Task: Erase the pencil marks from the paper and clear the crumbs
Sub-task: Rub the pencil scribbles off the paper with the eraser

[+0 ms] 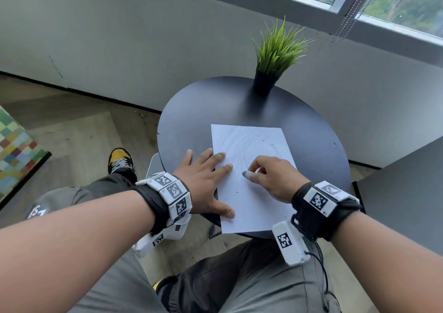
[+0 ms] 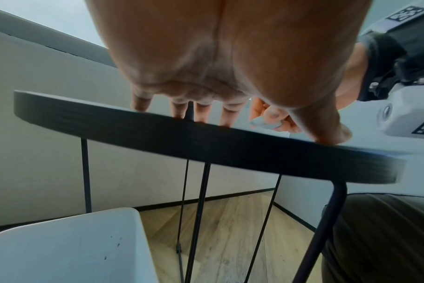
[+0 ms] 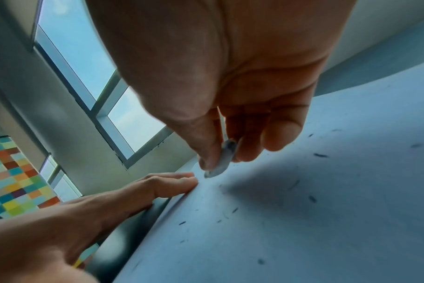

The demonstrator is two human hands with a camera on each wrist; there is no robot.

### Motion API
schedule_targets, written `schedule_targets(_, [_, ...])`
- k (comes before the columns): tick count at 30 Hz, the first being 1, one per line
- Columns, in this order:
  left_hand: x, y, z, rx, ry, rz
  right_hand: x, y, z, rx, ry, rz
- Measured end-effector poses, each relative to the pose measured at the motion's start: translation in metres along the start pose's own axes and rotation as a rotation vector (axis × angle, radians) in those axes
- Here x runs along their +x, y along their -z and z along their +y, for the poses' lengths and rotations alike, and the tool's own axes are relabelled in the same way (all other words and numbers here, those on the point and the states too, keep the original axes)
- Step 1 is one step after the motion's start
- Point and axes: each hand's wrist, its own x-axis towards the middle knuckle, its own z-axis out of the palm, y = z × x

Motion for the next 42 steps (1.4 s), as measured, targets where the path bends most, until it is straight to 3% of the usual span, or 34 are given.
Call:
schedule_targets(5, [-0.001, -0.006, 0.000, 0.011, 0.000, -0.022, 0.001, -0.008, -0.010, -0.095, -0.013, -0.024])
schedule_targets(9, [-0.002, -0.010, -0.001, 0.007, -0.011, -0.031, -0.019, -0.026, -0.028, -0.210, 0.218, -0.211])
schedule_targets(14, [0.000, -0.010, -0.001, 0.015, -0.009, -0.048, 0.004, -0.005, -0.016, -0.091, -0.001, -0.029])
schedule_targets(19, [-0.001, -0.007, -0.002, 0.005, -0.019, -0.078, -0.022, -0.030, -0.031, -0.204, 0.246, -0.277])
schedule_targets(24, [-0.001, -0.007, -0.002, 0.024, -0.014, -0.072, 0.012, -0.005, -0.011, -0.110, 0.012, -0.023])
schedule_targets(29, [-0.002, -0.006, -0.002, 0.006, -0.022, -0.078, -0.019, -0.033, -0.032, -0.227, 0.301, -0.289])
schedule_targets(33, [-0.001, -0.008, -0.002, 0.027, -0.014, -0.072, 0.008, -0.007, -0.013, -0.111, 0.086, -0.074])
schedule_targets(38, [-0.001, -0.006, -0.002, 0.013, -0.018, -0.084, -0.021, -0.028, -0.030, -0.240, 0.321, -0.308])
schedule_targets(42, [0.000, -0.007, -0.002, 0.028, -0.012, -0.079, 0.006, -0.001, -0.008, -0.128, 0.106, -0.106])
